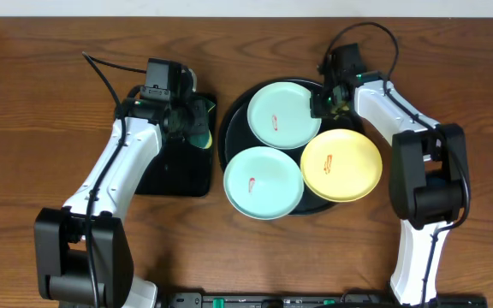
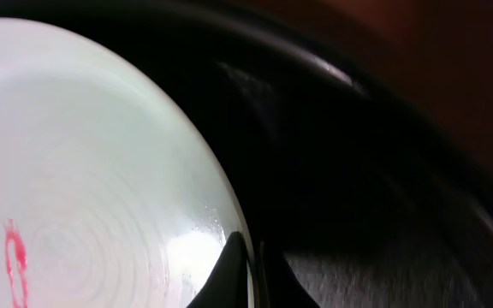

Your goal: Clean dirty plates on tray and stack at the side

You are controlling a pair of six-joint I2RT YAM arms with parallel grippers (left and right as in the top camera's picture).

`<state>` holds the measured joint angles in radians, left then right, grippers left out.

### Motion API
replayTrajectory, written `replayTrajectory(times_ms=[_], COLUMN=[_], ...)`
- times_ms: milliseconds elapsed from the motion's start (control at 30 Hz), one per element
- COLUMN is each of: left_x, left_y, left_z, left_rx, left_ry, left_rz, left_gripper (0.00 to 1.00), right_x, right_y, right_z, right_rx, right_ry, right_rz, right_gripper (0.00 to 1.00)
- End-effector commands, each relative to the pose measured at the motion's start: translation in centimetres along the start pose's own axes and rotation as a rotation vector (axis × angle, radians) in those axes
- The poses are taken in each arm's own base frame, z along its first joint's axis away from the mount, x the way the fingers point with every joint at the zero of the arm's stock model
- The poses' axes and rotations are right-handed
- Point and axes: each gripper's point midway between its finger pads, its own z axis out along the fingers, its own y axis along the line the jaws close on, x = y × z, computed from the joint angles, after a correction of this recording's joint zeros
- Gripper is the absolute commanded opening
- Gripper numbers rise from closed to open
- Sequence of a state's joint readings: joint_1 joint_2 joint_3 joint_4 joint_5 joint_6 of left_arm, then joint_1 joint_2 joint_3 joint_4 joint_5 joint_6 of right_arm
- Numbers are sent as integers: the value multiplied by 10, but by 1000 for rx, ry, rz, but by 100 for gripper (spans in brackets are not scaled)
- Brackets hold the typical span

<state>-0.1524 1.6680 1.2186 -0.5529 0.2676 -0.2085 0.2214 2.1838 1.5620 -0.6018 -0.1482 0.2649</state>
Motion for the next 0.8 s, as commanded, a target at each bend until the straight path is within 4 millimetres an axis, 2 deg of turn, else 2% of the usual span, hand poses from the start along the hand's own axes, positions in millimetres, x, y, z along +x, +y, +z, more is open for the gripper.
replayTrajectory(times_ms=[0, 133, 233, 267, 400, 533, 567, 667, 767], left_x=[-5, -5, -4, -4, -4, -4, -4, -4, -5], left_y=[-2, -2, -1, -1, -1, -1, -1, -1, 6], left_z=[-4, -4, -4, -4, -4, -4, -4, -4, -4], left_rx=[9, 3, 3, 3, 2, 2, 2, 1, -42], left_ry=[-13, -13, -11, -11, -10, -10, -10, -11, -15], left_rz=[11, 16, 18, 18, 18, 18, 18, 18, 16], left_gripper=[12, 12, 11, 12, 12, 12, 12, 12, 13], right_x=[13, 26, 25, 24, 16, 6, 5, 4, 4], right_y=[-21, -24, -23, -22, -17, -15, -15, -15, -14], right_z=[2, 1, 1, 1, 2, 3, 3, 3, 3], right_rx=[117, 139, 135, 132, 99, 87, 86, 85, 85], right_ry=[27, 72, 69, 66, 46, 16, 12, 10, 8], right_rz=[215, 295, 280, 245, 23, -168, -201, -230, -217], right_gripper=[1, 1, 1, 1, 19, 23, 22, 8, 1])
